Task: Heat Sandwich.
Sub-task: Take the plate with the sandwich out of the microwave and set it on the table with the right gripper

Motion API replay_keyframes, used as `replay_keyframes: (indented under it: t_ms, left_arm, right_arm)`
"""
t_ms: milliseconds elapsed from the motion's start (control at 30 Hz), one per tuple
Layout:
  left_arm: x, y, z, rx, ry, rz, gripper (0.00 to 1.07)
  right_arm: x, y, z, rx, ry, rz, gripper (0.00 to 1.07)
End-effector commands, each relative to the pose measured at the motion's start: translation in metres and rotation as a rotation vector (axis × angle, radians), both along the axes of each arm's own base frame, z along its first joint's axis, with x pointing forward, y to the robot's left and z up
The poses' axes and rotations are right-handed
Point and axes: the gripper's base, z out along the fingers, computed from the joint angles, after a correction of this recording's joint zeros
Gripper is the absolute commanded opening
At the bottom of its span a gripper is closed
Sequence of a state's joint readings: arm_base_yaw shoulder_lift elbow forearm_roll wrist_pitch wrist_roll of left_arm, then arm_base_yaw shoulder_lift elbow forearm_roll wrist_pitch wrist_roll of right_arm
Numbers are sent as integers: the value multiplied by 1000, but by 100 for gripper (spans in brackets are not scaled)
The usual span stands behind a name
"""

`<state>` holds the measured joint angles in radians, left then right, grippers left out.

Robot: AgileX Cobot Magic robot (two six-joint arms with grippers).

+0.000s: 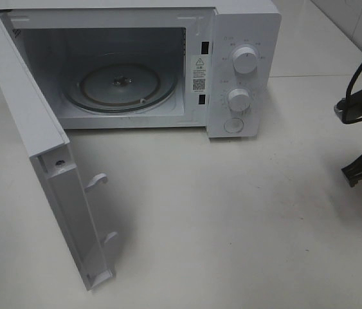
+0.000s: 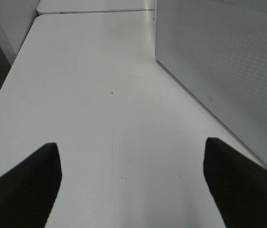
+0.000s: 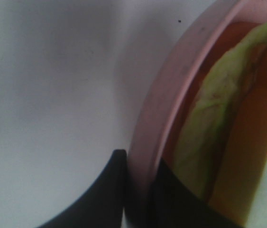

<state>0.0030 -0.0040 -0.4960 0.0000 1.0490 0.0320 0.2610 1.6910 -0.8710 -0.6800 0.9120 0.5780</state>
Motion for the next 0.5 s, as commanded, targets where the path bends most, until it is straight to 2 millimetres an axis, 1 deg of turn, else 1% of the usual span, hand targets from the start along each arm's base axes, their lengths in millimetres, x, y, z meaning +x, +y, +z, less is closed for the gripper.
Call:
replay_keyframes:
  t_ms: [33,167,267,333,400,500]
  left_arm:
    - [-2,0,0,-3,-26,2,76]
    - [-2,0,0,-3,-26,2,76]
    - [-2,0,0,-3,-26,2,76]
    - [-2,0,0,-3,-26,2,76]
    - [-2,0,0,-3,-26,2,76]
    - [-2,0,0,-3,-26,2,76]
  right_arm:
    - [7,-8,-7,-14,-7,-8,0]
    - [12,-15,-18,10,-15,-32,0]
    - [14,-16,-22,18,-15,-26,0]
    - [17,-16,-31,33,-9,-19,0]
    - [18,-17,-34,38,-6,-22,0]
    - [21,-17,-45,43,3,-34,0]
